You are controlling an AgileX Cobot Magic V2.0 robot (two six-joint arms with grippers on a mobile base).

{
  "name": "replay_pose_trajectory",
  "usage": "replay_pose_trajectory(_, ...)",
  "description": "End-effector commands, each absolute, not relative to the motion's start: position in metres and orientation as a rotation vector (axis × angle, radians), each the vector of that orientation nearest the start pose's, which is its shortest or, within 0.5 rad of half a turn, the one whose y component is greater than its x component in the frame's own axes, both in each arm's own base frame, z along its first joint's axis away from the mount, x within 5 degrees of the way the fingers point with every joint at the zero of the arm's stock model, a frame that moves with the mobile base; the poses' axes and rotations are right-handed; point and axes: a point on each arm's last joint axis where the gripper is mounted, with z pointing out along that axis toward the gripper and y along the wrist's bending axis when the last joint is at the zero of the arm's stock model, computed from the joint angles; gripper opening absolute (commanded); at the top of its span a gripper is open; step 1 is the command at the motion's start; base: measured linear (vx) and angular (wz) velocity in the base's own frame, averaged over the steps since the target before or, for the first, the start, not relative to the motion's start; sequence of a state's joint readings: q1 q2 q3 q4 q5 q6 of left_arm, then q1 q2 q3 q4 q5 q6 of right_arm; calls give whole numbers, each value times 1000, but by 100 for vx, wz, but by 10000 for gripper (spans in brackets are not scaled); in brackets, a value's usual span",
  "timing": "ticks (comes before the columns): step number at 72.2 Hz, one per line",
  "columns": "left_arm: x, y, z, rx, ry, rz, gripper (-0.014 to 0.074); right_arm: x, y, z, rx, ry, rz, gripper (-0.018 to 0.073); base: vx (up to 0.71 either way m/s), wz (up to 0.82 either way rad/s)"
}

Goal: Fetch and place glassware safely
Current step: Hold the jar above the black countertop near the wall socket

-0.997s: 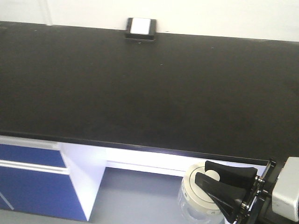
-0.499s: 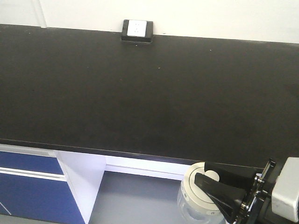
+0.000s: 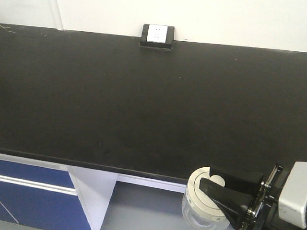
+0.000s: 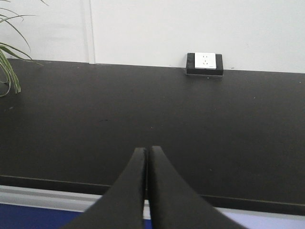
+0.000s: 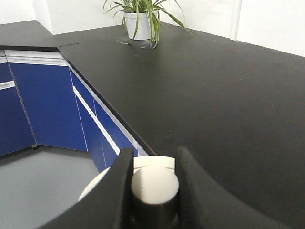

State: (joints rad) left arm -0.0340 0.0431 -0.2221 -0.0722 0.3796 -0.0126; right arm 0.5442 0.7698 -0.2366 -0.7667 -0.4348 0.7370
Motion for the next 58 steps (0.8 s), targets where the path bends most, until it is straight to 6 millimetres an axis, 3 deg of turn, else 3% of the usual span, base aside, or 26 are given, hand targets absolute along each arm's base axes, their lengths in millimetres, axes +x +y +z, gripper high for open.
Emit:
replay_pose_trajectory(1, 46, -4, 264, -30, 1603, -122, -7, 111, 102, 266, -652, 1501, 727, -1, 14, 2)
replay_pose_trajectory(58, 46, -4, 264, -30, 1603, -122, -7, 111, 102, 266, -652, 1501, 727, -1, 13, -16)
